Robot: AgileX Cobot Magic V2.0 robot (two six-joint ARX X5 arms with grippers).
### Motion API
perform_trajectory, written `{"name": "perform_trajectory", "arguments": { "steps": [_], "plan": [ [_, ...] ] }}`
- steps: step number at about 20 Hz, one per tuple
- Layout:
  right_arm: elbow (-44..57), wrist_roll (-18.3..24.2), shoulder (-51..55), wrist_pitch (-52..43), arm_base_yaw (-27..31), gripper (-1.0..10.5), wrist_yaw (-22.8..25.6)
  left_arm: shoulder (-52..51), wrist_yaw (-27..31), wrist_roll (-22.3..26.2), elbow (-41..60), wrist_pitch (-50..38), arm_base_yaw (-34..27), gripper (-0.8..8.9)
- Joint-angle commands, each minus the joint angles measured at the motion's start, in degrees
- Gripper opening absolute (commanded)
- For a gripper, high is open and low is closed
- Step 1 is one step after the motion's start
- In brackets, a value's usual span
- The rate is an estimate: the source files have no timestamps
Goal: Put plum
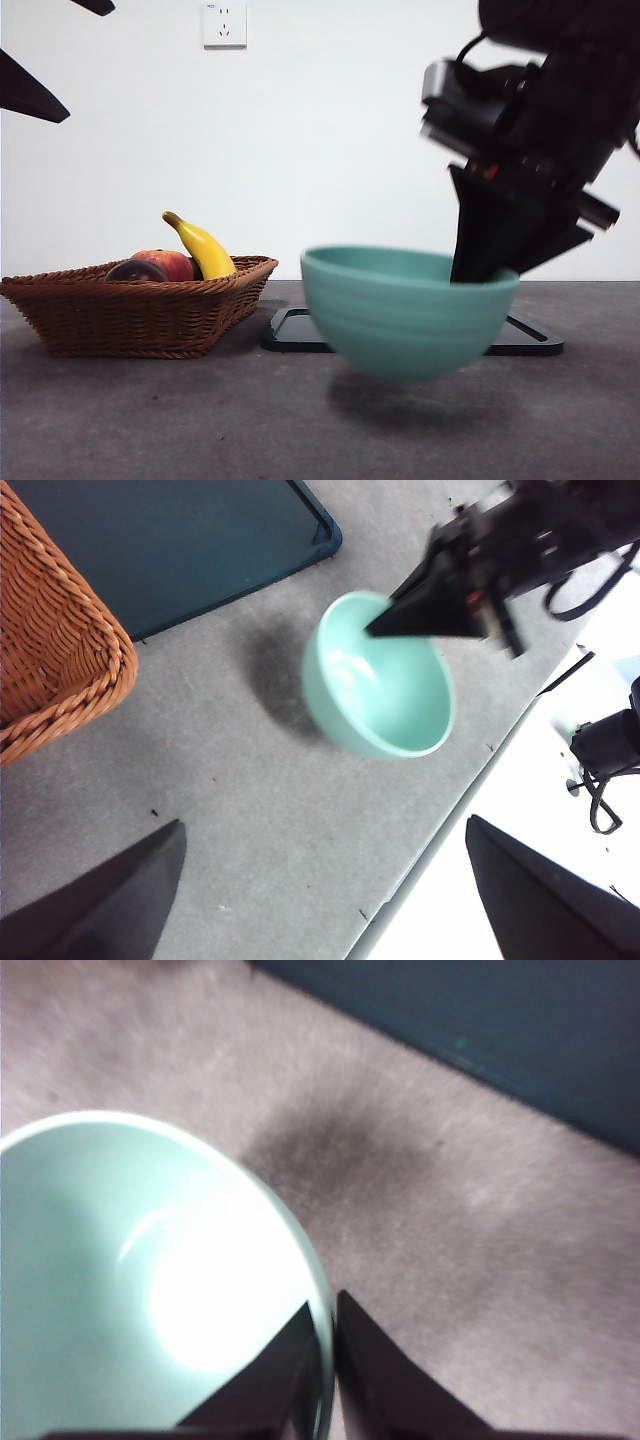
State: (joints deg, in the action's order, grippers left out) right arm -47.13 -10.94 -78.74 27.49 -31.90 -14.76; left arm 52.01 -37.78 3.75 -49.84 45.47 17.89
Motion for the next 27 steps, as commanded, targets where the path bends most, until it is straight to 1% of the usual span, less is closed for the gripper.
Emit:
{"name": "perform_trajectory", "arguments": {
  "steps": [1, 3, 5, 16, 18, 19, 21, 22, 27],
  "plan": [
    [-0.44, -0.68, -3.08, -1.51, -0.68, 0.1, 0.28, 0.37, -0.37, 0.76, -0.57, -0.20, 0.24, 4.36],
    [-0.44, -0.70, -4.26, -2.36, -0.66, 0.1, 0.33, 0.37, -0.37, 0.76, -0.57, -0.20, 0.24, 4.36],
    [-0.44, -0.70, -4.52, -2.45, -0.66, 0.1, 1.46, 0.37, -0.37, 0.76, -0.57, -0.22, 0.24, 4.36],
    [-0.44, -0.72, -5.53, -2.14, -1.03, 0.1, 1.38, 0.37, -0.37, 0.76, -0.57, -0.07, 0.24, 4.36],
    [-0.44, -1.31, -5.53, -2.16, -1.03, 0.2, 1.38, 0.37, -0.37, 0.76, -0.57, -0.04, 0.24, 4.36],
    [-0.44, -1.55, -5.53, -2.21, -1.03, 0.4, 1.40, 0.37, -0.37, 0.76, -0.57, -0.04, 0.24, 4.36],
    [-0.44, -1.92, -5.53, -2.23, -1.03, 1.3, 1.38, 0.37, -0.37, 0.76, -0.57, -0.04, 0.24, 4.36],
    [-0.44, -2.10, -5.53, -2.23, -1.03, 1.5, 1.40, 0.37, -0.37, 0.76, -0.57, -0.04, 0.24, 4.36],
    [-0.59, -2.60, -5.07, -2.21, -0.96, 1.7, 1.42, 0.37, -0.37, 0.76, -0.57, -0.04, 0.24, 4.36]
  ]
}}
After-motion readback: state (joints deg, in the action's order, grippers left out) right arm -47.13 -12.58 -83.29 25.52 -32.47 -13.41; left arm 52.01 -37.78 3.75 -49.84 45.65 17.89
